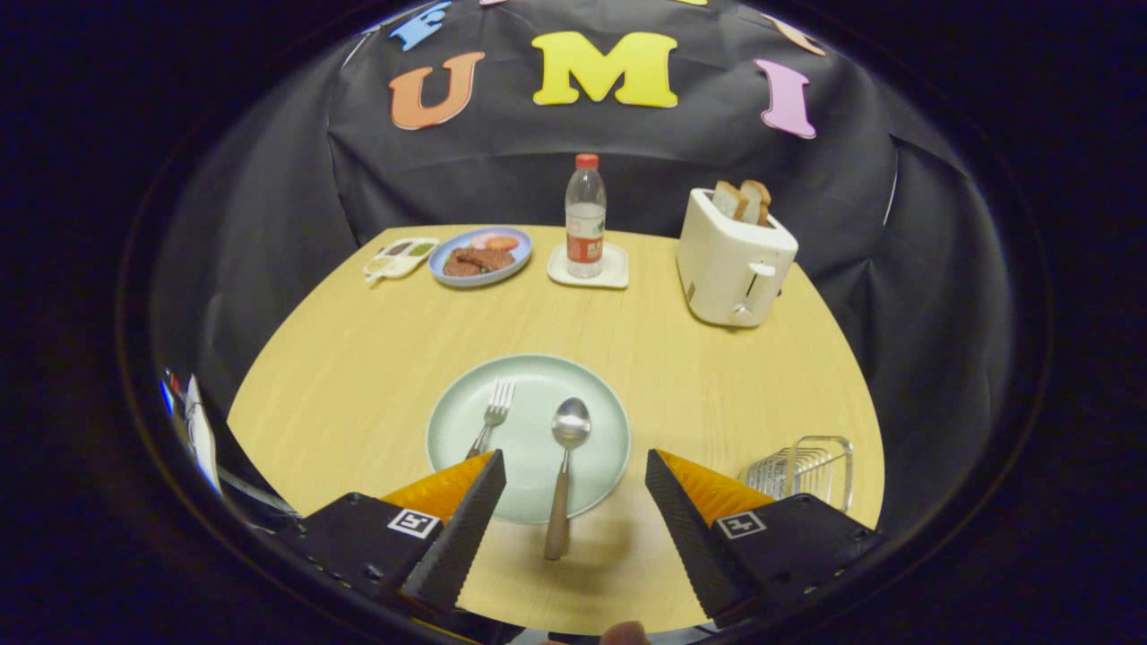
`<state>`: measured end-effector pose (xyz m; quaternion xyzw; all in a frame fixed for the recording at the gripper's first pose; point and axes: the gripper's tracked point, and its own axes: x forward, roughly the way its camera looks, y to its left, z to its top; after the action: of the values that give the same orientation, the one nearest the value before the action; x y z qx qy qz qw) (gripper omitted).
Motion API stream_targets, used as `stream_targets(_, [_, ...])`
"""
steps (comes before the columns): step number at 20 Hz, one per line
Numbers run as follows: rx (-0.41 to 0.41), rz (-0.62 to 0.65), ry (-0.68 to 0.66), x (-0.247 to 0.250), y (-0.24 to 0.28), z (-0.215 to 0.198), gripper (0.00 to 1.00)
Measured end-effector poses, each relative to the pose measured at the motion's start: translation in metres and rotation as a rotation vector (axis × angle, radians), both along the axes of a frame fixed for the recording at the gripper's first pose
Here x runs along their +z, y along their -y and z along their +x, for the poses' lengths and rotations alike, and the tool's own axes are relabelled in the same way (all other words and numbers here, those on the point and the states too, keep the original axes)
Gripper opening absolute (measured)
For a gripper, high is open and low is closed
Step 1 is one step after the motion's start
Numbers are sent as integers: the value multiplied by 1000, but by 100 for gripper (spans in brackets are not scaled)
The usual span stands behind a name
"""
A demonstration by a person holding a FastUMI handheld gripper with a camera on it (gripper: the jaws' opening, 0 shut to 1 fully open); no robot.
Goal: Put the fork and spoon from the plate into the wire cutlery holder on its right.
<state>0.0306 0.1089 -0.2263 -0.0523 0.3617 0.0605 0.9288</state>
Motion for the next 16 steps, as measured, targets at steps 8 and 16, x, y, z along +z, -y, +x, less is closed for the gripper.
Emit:
stream_targets(8, [19, -66, -165, -60, -10, 10, 72])
stream_targets(16, [-32, -55, -320, -83, -11, 7, 14])
